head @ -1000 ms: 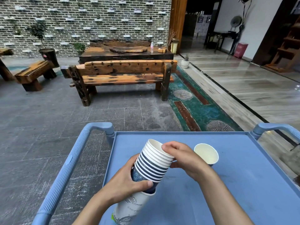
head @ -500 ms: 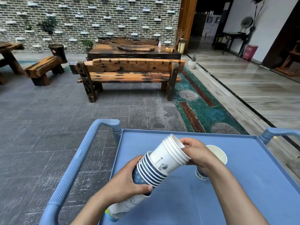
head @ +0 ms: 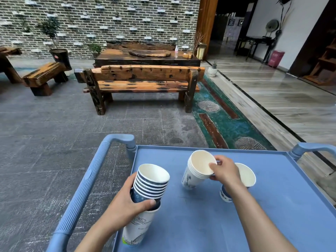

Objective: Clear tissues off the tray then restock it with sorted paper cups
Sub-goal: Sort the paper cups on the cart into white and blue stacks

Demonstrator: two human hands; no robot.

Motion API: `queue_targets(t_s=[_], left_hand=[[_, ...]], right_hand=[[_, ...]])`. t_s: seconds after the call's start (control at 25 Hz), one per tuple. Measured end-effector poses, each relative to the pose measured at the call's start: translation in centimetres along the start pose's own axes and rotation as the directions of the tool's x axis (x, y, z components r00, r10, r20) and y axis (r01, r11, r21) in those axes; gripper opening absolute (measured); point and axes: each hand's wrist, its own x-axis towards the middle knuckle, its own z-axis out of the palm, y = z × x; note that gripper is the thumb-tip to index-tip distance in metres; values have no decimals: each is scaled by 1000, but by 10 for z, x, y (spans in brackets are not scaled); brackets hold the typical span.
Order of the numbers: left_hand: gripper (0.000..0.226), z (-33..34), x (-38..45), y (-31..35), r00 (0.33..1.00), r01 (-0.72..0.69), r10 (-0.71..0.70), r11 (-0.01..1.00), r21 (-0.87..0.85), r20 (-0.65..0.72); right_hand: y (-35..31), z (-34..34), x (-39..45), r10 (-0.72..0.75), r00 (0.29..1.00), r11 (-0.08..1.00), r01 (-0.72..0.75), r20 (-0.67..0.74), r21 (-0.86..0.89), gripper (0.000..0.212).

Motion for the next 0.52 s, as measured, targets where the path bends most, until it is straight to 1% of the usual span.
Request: queue_targets(t_s=[0.16, 0.28, 0.36, 0.44, 0.48, 0.52], left_hand=[[86, 1, -2, 1, 1000, -9, 9, 1000, 3, 1], [83, 1, -2, 2, 1000, -6, 6, 1000, -14, 4], [81, 2, -2, 5, 1000, -7, 8, 999, -34, 8], [80, 5, -1, 7, 1000, -12, 13, 998, -59, 16], [79, 6, -1, 8, 1000, -12, 13, 997, -71, 24], [80, 8, 0, 11, 999, -11, 14, 996, -84, 35]], right_hand=[[21, 30, -2, 13, 1000, 973, -10, 10, -230, 21], [22, 33, -2, 6, 1000, 954, -3, 8, -299, 28], [20, 30, -4, 6, 1000, 941, -2, 13, -338, 36], [10, 24, -11, -66, 997, 930, 45, -46, -365, 44], [2, 22, -15, -132, 987, 926, 90, -91, -367, 43], [-8, 19, -20, -190, 975, 927, 140, -112, -349, 38]])
